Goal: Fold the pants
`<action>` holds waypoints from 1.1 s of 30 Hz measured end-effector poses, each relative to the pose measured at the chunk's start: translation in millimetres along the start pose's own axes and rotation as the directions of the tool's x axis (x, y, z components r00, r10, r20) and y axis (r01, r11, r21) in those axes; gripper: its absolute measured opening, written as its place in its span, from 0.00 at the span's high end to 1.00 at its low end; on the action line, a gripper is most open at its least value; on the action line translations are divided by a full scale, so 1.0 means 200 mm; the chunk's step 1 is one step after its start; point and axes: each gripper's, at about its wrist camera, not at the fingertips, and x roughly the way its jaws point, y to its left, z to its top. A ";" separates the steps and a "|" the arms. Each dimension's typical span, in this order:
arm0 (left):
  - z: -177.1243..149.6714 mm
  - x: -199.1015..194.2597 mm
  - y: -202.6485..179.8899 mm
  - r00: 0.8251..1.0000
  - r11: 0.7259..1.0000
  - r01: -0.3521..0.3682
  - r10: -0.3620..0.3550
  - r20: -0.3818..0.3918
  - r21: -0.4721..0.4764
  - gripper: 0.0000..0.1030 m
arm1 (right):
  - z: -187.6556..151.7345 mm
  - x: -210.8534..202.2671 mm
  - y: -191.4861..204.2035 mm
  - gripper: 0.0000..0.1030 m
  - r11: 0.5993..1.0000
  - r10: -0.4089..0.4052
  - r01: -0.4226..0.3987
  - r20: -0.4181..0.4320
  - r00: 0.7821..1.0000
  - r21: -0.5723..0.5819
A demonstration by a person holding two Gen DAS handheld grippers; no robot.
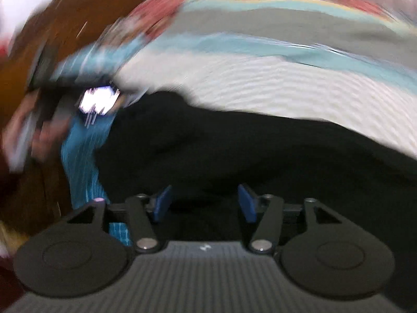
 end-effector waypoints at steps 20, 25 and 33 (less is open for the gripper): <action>-0.23 -0.41 0.21 0.991 0.993 0.115 -0.115 0.064 0.000 0.86 | -0.05 -0.10 0.08 0.89 0.995 0.096 -0.091 -0.140 0.986 0.041; -0.28 -0.33 0.32 0.998 0.996 0.065 -0.065 0.005 -0.056 0.47 | -0.05 -0.02 0.11 0.72 0.991 0.136 -0.129 -0.219 0.966 0.045; -0.26 -0.29 0.33 0.978 0.978 0.204 -0.200 0.066 -0.054 0.09 | 0.56 0.02 0.00 0.30 0.981 0.170 -0.173 0.036 0.985 0.083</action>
